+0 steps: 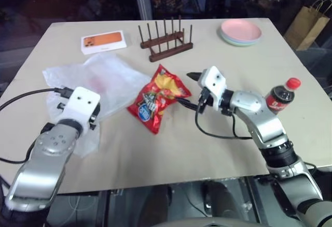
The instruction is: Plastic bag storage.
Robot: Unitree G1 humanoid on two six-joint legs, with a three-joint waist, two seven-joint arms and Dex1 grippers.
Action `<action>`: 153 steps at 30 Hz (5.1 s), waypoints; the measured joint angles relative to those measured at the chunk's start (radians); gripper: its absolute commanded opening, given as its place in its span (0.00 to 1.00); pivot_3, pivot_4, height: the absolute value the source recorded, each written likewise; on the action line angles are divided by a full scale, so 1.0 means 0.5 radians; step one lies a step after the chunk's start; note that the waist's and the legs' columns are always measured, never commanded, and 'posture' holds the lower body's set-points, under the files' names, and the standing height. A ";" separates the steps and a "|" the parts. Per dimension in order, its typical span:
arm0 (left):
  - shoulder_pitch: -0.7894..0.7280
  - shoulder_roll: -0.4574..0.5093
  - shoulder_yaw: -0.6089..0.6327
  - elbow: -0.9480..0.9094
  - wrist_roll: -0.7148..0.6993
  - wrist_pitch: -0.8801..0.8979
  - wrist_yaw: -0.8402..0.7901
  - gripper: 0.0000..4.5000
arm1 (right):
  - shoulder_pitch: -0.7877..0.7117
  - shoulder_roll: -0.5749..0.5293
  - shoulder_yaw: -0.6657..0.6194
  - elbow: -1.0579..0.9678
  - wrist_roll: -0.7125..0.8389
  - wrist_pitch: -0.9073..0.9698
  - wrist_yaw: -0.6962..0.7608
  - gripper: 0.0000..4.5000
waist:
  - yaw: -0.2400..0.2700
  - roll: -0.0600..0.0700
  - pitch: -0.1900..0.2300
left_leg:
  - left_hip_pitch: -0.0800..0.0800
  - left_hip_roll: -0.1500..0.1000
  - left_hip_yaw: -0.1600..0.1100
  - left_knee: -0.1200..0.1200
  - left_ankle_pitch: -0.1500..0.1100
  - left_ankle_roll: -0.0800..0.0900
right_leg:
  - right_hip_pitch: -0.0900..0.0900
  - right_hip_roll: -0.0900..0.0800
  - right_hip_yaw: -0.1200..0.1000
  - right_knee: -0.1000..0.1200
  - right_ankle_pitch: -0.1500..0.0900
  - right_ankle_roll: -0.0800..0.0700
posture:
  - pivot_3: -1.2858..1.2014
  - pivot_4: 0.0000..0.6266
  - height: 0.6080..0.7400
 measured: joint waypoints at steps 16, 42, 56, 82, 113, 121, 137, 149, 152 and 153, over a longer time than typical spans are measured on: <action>0.072 -0.188 0.092 0.146 -0.022 -0.184 -0.336 0.51 | 0.109 -0.089 -0.051 -0.161 -0.003 0.120 -0.075 1.00 | -0.001 -0.001 0.000 | 0.000 0.000 0.000 -0.005 0.000 0.000 | -0.002 -0.001 0.001 -0.001 0.000 -0.002 | 0.52 0.24 1.00; -0.182 -0.744 0.516 0.079 0.026 -0.295 -0.126 0.06 | 0.106 -0.111 -0.056 -0.348 0.024 0.359 -0.073 1.00 | 0.009 -0.002 -0.001 | -0.002 -0.001 -0.003 0.001 0.000 -0.001 | 0.000 -0.004 -0.002 0.001 0.001 -0.002 | 0.52 0.24 1.00; 1.306 -1.202 1.102 -1.035 -0.526 -0.288 -0.290 0.98 | 0.085 -0.078 -0.060 -0.313 0.049 0.331 -0.053 1.00 | -0.004 -0.004 -0.002 | 0.001 0.000 0.002 0.007 0.000 -0.001 | 0.003 -0.005 0.001 0.000 -0.004 -0.011 | 0.52 0.24 1.00; 0.165 -1.166 1.356 -0.560 -0.921 0.510 0.034 0.02 | 0.147 -0.113 -0.073 -0.274 0.072 0.237 -0.040 1.00 | -0.007 -0.005 -0.003 | 0.002 0.004 -0.005 0.016 0.000 -0.001 | 0.008 0.003 -0.005 0.004 0.001 -0.010 | 0.52 0.24 1.00; 0.427 -0.961 0.642 -0.482 -0.443 0.281 0.064 0.31 | 0.252 -0.227 -0.099 -0.435 0.176 0.167 0.073 1.00 | 0.004 -0.004 -0.002 | 0.000 0.005 -0.002 0.015 -0.002 -0.003 | 0.007 0.002 -0.003 0.000 -0.001 -0.013 | 0.52 0.24 1.00; -0.667 -0.739 1.418 -0.148 -1.578 0.594 0.001 0.01 | -0.086 -0.005 -0.098 -0.323 0.233 0.297 -0.015 1.00 | 0.004 -0.010 0.002 | 0.008 0.008 -0.013 0.017 0.003 -0.009 | 0.017 0.009 -0.012 0.006 -0.001 -0.011 | 0.52 0.24 1.00; -2.460 -0.333 0.510 1.926 -1.137 -0.105 -0.819 0.01 | -0.568 0.195 -0.099 0.110 -0.002 0.435 -0.336 1.00 | -0.019 -0.012 0.005 | -0.007 0.004 -0.001 -0.012 0.009 -0.019 | -0.013 0.006 0.001 -0.001 0.007 -0.012 | 0.52 0.24 1.00; -2.634 -0.229 0.564 1.963 -1.153 -0.076 -0.967 0.01 | -0.952 0.373 -0.091 0.797 -0.167 0.309 -0.491 1.00 | -0.018 -0.010 0.006 | -0.010 0.004 0.001 -0.014 0.005 -0.012 | -0.019 0.005 0.002 0.002 0.005 -0.012 | 0.52 0.24 1.00; -2.578 -0.244 0.612 1.901 -1.192 -0.012 -0.931 0.01 | -0.993 0.393 -0.061 0.954 -0.247 0.161 -0.499 1.00 | -0.017 -0.010 0.006 | -0.010 0.004 0.001 -0.014 0.005 -0.012 | -0.019 0.005 0.002 0.004 0.005 -0.012 | 0.52 0.24 1.00; -2.554 -0.253 0.620 1.872 -1.199 0.010 -0.908 0.01 | -1.000 0.404 -0.060 0.995 -0.265 0.114 -0.511 1.00 | -0.018 -0.010 0.006 | -0.010 0.004 0.001 -0.013 0.005 -0.012 | -0.019 0.005 0.002 0.004 0.005 -0.012 | 0.52 0.24 1.00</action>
